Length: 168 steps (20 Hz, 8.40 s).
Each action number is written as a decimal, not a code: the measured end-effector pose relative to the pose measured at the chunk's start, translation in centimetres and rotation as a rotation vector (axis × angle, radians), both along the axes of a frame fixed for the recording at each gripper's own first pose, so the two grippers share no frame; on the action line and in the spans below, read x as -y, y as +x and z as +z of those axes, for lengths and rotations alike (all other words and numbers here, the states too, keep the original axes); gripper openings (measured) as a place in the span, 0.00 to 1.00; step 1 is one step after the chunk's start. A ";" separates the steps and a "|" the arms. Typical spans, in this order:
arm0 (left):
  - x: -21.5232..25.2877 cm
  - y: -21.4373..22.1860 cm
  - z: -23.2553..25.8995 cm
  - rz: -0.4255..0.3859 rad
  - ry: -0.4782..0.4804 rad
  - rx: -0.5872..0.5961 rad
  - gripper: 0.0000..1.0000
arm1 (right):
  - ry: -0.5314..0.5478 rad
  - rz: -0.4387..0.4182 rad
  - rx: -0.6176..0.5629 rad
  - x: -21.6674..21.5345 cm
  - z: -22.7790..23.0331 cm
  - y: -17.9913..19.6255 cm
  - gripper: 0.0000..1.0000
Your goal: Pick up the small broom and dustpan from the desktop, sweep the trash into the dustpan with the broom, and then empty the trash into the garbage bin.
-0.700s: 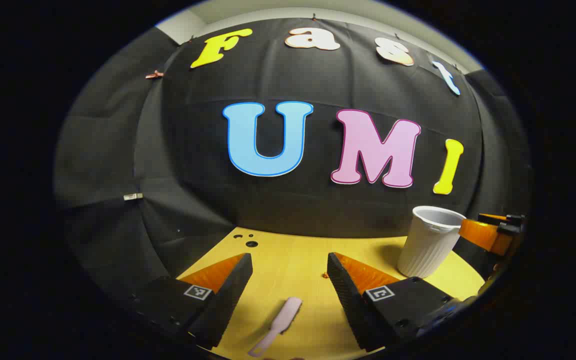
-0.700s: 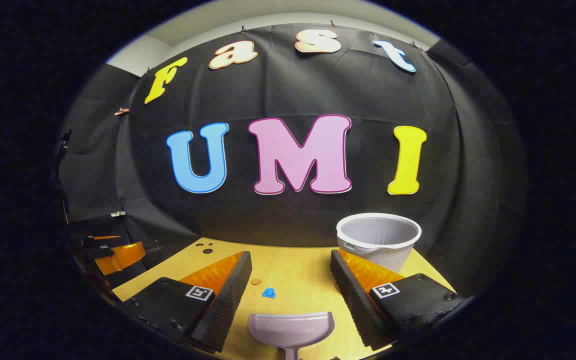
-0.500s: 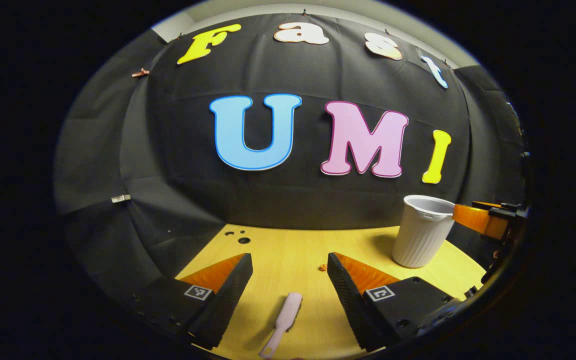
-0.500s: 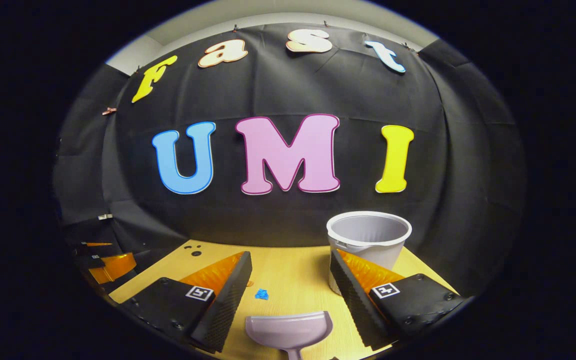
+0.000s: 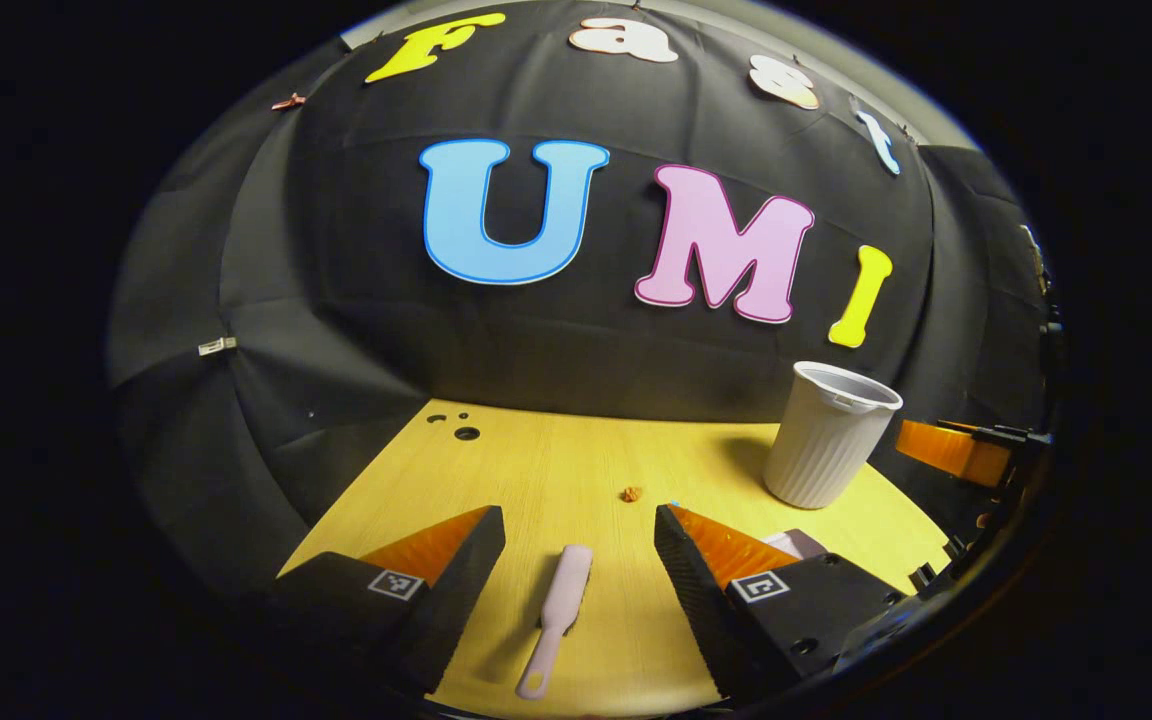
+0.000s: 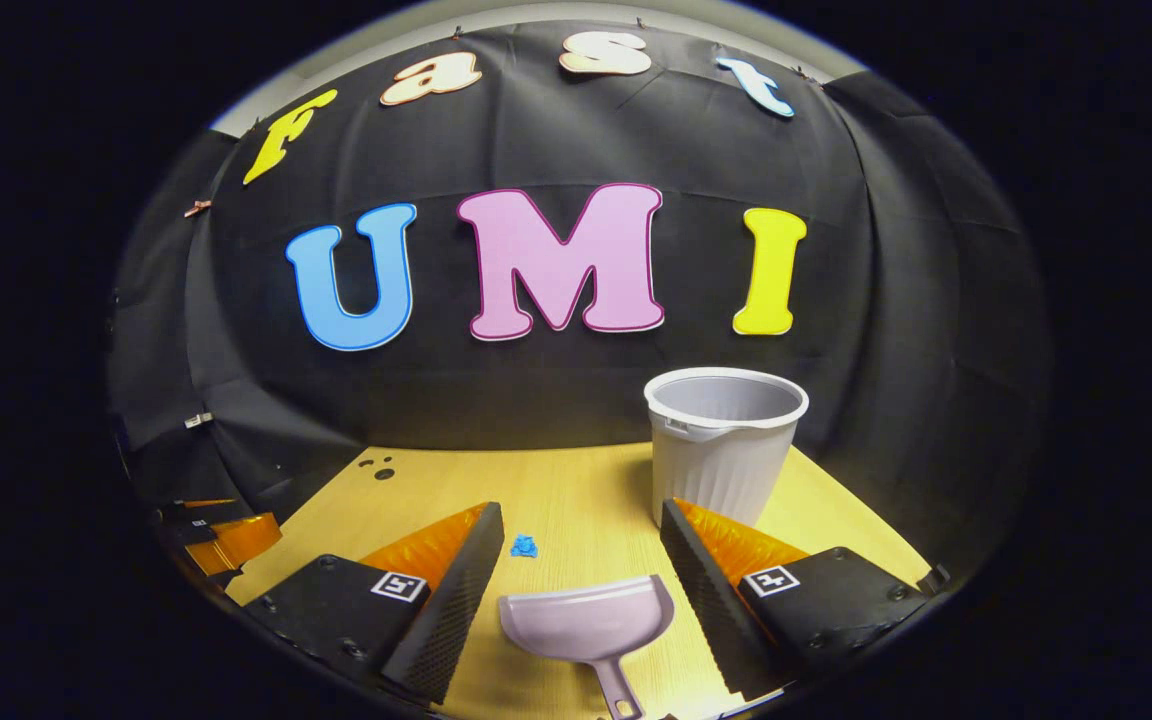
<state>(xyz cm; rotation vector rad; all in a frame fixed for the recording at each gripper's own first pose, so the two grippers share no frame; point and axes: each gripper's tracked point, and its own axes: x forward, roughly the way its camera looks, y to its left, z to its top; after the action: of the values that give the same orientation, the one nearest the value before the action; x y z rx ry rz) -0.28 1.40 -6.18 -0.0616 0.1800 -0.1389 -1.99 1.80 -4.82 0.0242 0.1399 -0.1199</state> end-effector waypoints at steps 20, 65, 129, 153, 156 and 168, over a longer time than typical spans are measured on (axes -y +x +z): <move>-1.2 4.3 -20.7 -0.088 0.169 -0.741 0.95 | -0.008 0.045 -0.142 0.8 -4.8 0.7 0.99; -5.7 -2.3 -17.8 -0.032 0.113 -0.559 0.27 | 0.043 -0.030 -0.941 3.8 -28.4 -2.8 0.95; 21.1 8.7 -21.9 -1.107 0.792 -0.948 0.25 | -0.139 0.400 -0.949 8.5 -29.0 -1.2 0.36; -3.3 -4.0 -35.2 -0.454 0.155 -0.695 0.25 | -0.038 0.318 -0.805 13.7 -3.4 -4.9 0.36; -4.2 -6.1 -35.0 -0.453 0.131 -0.702 0.25 | 0.016 0.311 -0.760 14.0 1.4 -4.6 0.35; -7.4 -7.7 -34.2 -0.363 0.079 -0.682 0.25 | 0.085 0.140 -0.705 22.8 6.5 6.9 0.39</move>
<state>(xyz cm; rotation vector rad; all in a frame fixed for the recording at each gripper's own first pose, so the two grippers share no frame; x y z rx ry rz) -7.99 8.83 -40.43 0.0054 0.8784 -0.4714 4.88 -20.97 1.63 0.0564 0.8491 0.0228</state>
